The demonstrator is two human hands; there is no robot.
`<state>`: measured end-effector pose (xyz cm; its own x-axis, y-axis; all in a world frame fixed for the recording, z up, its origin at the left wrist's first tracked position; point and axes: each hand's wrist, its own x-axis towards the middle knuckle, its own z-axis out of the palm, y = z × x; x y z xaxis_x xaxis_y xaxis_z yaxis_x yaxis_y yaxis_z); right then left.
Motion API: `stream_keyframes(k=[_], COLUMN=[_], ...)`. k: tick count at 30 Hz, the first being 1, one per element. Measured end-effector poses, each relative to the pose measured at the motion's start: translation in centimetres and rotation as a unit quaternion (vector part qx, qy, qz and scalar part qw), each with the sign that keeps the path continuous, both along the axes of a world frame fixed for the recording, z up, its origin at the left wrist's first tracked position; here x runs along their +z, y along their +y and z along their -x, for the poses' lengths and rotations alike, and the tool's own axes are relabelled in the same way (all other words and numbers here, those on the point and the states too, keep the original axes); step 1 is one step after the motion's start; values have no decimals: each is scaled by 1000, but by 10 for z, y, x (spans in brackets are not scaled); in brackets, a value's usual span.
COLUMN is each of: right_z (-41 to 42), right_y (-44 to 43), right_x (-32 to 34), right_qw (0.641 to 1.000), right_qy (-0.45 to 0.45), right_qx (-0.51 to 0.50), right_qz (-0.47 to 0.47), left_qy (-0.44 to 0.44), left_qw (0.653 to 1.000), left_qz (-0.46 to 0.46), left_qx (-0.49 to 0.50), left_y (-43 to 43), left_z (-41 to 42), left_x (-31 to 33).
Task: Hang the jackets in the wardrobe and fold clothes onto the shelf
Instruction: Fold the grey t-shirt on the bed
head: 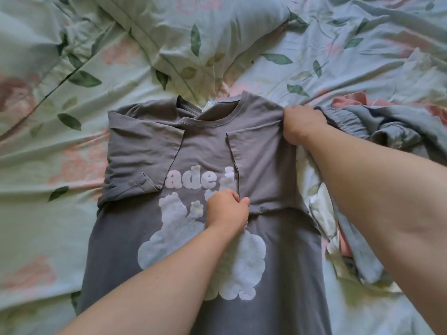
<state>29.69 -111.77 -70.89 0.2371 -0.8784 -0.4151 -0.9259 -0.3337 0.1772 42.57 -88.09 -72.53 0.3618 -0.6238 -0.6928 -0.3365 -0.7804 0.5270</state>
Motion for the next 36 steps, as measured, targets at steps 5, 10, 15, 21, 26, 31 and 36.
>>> stream_keyframes(k=[5,10,15,21,26,31,36], right_z=[-34,-56,-70,-166,-237,-265,-260], right_y=[18,33,46,104,135,157,165], right_x=[7,-5,-4,6,9,6,11], right_qw=[985,980,996,946,773,728,682], right_qy=[-45,-106,-76,-293,-421,-444,-486], right_qx=[158,167,35,-106,-418,-477,-534], right_qz=[46,-10,41,-88,-223,-213,-110], left_qy=[16,59,-47,-381,-384,-365,-329], left_qw=[1000,998,992,886,915,925,922], left_qz=[14,22,95,211,109,88,190], left_qx=[16,12,-63,-162,-50,-61,-75], left_y=[3,3,17,68,82,81,85], left_z=[0,-6,-46,-154,-217,-243,-248], left_x=[4,6,5,10,-3,-10,-6])
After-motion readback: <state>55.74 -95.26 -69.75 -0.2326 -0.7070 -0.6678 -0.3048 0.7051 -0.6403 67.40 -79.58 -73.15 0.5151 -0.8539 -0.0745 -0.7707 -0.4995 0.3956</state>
